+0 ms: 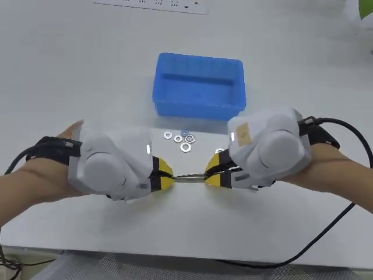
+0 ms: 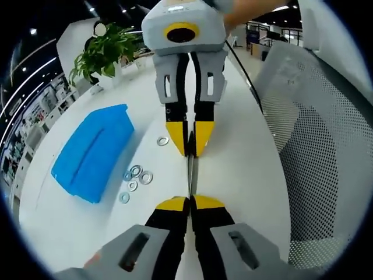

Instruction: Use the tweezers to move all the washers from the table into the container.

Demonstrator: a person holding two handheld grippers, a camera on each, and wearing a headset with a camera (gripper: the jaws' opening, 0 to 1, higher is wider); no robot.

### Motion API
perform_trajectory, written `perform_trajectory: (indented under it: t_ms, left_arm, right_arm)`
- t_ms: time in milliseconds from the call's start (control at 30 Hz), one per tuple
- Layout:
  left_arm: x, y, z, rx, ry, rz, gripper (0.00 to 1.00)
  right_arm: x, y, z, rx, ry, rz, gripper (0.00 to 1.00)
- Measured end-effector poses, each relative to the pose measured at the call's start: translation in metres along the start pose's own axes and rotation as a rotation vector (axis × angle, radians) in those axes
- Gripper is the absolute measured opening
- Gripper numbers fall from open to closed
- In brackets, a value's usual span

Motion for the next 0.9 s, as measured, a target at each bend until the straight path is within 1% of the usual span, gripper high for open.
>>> perform_trajectory:
  t_ms: [33,100,133,200,267,333,367,400,433,467,500,533,567,600,633,667,700,800,833,867,900]
  left_arm:
    - [0.001,0.000,0.000,0.005,0.007,-0.014,0.06]
    - [0.000,0.000,0.000,0.010,0.006,-0.010,0.06]
    - [-0.001,0.000,0.001,0.025,0.004,0.033,0.06]
    - [-0.002,0.000,0.000,0.046,0.004,0.069,0.06]
    - [-0.003,0.000,0.000,0.047,-0.004,0.073,0.06]
    - [-0.003,0.001,0.000,0.035,-0.015,0.077,0.05]
    - [-0.003,0.001,0.000,0.026,-0.032,0.123,0.05]
    - [-0.003,0.001,-0.001,0.028,-0.042,0.165,0.05]
    - [-0.003,0.002,-0.001,0.036,-0.059,0.188,0.05]
    - [-0.002,0.002,-0.001,0.040,-0.071,0.229,0.05]
    - [-0.001,0.002,-0.001,0.041,-0.081,0.257,0.05]
    - [0.002,0.002,0.000,0.042,-0.096,0.289,0.04]
    - [0.001,0.003,0.000,0.041,-0.088,0.262,0.04]
    - [0.003,0.002,0.000,0.037,-0.090,0.261,0.04]
    - [0.003,0.002,0.000,0.035,-0.090,0.263,0.04]
    - [0.004,0.002,0.001,0.031,-0.091,0.261,0.04]
    - [0.005,0.003,0.003,0.029,-0.091,0.249,0.04]
    - [0.007,0.000,0.009,0.020,-0.098,0.229,0.04]
    - [0.008,0.000,0.011,0.018,-0.100,0.221,0.04]
    - [0.009,0.000,0.013,0.015,-0.101,0.211,0.04]
    - [0.010,-0.001,0.015,0.010,-0.094,0.194,0.05]
  right_arm:
    - [0.000,0.000,0.000,0.001,-0.002,0.000,0.08]
    - [0.000,0.001,0.000,-0.003,-0.002,0.002,0.08]
    - [0.000,0.001,-0.001,-0.007,-0.002,0.000,0.08]
    - [-0.001,0.001,0.000,-0.016,0.001,0.024,0.08]
    - [-0.001,0.001,0.000,-0.020,0.006,0.020,0.09]
    - [-0.001,0.002,-0.001,-0.038,0.016,0.048,0.09]
    - [-0.001,0.003,-0.002,-0.054,0.022,0.068,0.09]
    - [-0.001,0.003,-0.001,-0.065,0.031,0.096,0.09]
    - [0.000,0.004,-0.002,-0.073,0.039,0.117,0.08]
    - [0.000,0.004,-0.002,-0.082,0.038,0.097,0.07]
    - [0.000,0.004,-0.002,-0.088,0.040,0.097,0.07]
    - [0.000,0.004,-0.001,-0.091,0.042,0.163,0.07]
    - [-0.002,0.005,-0.001,-0.084,0.037,0.165,0.06]
    - [-0.003,0.004,-0.001,-0.080,0.030,0.144,0.06]
    - [-0.003,0.004,-0.001,-0.076,0.027,0.140,0.06]
    - [-0.004,0.004,0.000,-0.060,0.025,0.141,0.06]
    - [-0.004,0.004,0.000,-0.050,0.020,0.134,0.06]
    - [-0.009,0.007,-0.002,0.025,0.011,0.072,0.06]
    - [-0.011,0.009,-0.003,0.049,0.015,0.060,0.06]
    - [-0.011,0.011,-0.003,0.075,-0.001,0.060,0.06]
    - [-0.012,0.010,-0.004,0.077,-0.008,0.040,0.06]
Point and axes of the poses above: the centre of the closed fingertips' face, and the gripper's own axes: z roughly backward along the fingers, x roughly to its right, y roughly out of its top, the point moved 3 cm from there along z, roughly backward along the fingers, and after that the axes turned 5 degrees about -y, right-handed, at the moved point
